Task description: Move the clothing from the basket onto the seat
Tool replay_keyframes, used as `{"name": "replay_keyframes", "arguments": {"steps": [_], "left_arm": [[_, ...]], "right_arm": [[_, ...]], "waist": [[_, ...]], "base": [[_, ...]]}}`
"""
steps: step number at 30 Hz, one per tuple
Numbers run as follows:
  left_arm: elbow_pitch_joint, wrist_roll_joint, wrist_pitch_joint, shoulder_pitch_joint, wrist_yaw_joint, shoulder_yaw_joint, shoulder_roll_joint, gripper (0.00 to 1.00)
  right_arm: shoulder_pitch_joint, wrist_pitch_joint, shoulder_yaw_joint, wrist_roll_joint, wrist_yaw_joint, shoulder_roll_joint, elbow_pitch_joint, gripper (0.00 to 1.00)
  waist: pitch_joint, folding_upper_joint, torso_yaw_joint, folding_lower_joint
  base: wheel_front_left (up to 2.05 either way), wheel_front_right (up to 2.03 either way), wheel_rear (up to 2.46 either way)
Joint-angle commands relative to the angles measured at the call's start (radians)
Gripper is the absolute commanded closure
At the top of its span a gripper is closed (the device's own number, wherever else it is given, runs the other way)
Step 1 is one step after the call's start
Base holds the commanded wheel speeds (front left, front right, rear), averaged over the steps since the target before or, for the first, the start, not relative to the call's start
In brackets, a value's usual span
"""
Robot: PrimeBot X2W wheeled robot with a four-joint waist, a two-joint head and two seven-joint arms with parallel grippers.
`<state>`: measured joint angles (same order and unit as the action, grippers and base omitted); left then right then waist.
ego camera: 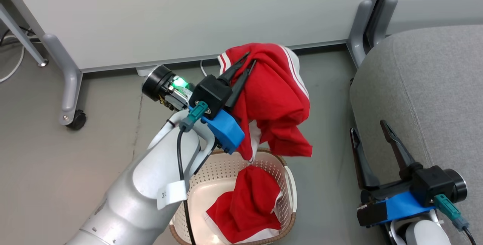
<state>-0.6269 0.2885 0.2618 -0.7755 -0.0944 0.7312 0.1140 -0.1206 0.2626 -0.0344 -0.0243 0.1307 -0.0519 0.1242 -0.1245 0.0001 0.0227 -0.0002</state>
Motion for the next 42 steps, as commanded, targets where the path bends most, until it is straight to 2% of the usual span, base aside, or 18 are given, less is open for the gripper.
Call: {"name": "replay_keyframes", "arguments": {"steps": [1,11,20,28,37,38,39,42], "left_arm": [[0.007,-0.011,0.005,0.010,0.000,0.005,0.001,1.00],[0.016,-0.018,0.005,0.023,-0.005,-0.005,-0.003,1.00],[0.019,-0.027,0.005,0.004,-0.009,-0.012,-0.010,1.00],[0.020,-0.036,0.005,-0.011,-0.016,-0.003,-0.024,1.00],[0.025,-0.037,0.005,-0.018,-0.021,0.007,-0.043,1.00],[0.026,-0.037,0.005,-0.018,-0.021,0.008,-0.044,1.00],[0.027,-0.037,0.005,-0.019,-0.020,0.008,-0.045,1.00],[0.028,-0.039,0.005,-0.018,-0.021,0.006,-0.048,1.00]], "right_arm": [[0.015,0.003,-0.001,-0.006,0.000,0.002,-0.002,0.00],[-0.007,0.003,-0.037,0.001,0.000,0.002,-0.016,0.00],[-0.087,0.003,-0.178,0.023,0.000,-0.030,0.000,0.00],[-0.218,0.003,-0.326,0.039,0.000,-0.060,0.096,0.00],[-0.351,0.002,-0.366,0.059,0.000,-0.032,0.223,0.00],[-0.358,0.002,-0.365,0.063,0.000,-0.029,0.235,0.56],[-0.366,0.002,-0.365,0.067,0.000,-0.027,0.245,1.00],[-0.377,0.002,-0.361,0.065,0.000,-0.021,0.265,1.00]], "waist": [[0.006,-0.0001,0.003,0.0002],[0.010,-0.0001,0.005,0.0002],[-0.006,-0.0001,0.015,0.0002],[-0.018,-0.0001,0.035,0.0002],[-0.027,-0.0001,0.054,0.0002],[-0.028,-0.0001,0.056,0.0002],[-0.029,-0.0001,0.058,0.0002],[-0.030,-0.0001,0.061,0.0002]], "base": [[0.00,0.00,0.00],[0.00,0.00,0.00],[0.00,0.00,0.00],[0.00,0.00,0.00],[0.00,0.00,0.00],[0.00,0.00,0.00],[0.00,0.00,0.00],[0.00,0.00,0.00]]}}
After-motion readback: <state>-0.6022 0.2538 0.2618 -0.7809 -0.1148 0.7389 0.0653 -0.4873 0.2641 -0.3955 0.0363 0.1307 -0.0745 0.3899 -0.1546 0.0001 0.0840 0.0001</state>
